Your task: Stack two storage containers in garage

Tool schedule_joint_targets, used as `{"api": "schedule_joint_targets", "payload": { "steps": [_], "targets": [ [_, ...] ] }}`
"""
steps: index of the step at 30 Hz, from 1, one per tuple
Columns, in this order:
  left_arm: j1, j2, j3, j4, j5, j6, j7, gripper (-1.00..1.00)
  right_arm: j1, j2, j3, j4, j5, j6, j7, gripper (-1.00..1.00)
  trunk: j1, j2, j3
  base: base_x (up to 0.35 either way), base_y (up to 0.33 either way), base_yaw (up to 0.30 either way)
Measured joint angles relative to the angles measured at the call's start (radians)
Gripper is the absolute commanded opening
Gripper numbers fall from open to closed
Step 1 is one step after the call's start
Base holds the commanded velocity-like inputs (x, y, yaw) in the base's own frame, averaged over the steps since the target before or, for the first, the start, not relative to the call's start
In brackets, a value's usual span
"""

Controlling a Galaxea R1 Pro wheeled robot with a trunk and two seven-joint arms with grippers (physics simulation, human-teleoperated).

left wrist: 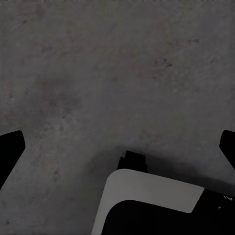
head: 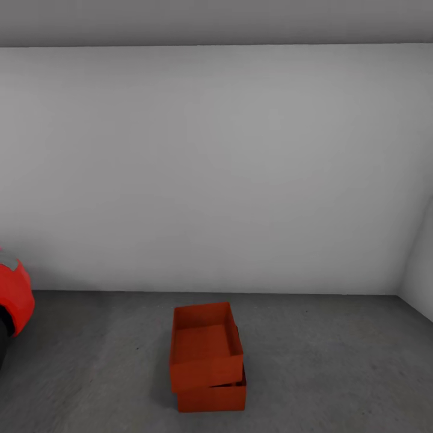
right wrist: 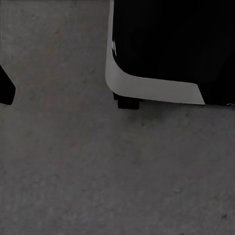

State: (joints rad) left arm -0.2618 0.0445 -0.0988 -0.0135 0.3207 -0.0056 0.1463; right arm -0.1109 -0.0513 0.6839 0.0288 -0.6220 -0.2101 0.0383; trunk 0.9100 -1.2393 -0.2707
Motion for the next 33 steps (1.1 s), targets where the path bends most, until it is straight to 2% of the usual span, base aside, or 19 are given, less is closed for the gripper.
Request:
{"api": "schedule_joint_targets", "payload": {
  "steps": [15, 33],
  "targets": [
    [0.000, 0.000, 0.000, 0.000, 0.000, 0.000, 0.000, 1.00, 0.000, 0.000, -0.002, 0.000, -0.005, -0.002, -0.002, 1.00, 0.000, 0.000, 0.011, 0.000, 0.000, 0.000],
    [0.000, 0.001, 0.000, 0.000, 0.000, 0.000, 0.000, 1.00, 0.000, -0.001, 0.002, -0.001, 0.003, -0.008, -0.002, 1.00, 0.000, 0.000, 0.005, 0.000, 0.000, 0.000]
  ]
}}
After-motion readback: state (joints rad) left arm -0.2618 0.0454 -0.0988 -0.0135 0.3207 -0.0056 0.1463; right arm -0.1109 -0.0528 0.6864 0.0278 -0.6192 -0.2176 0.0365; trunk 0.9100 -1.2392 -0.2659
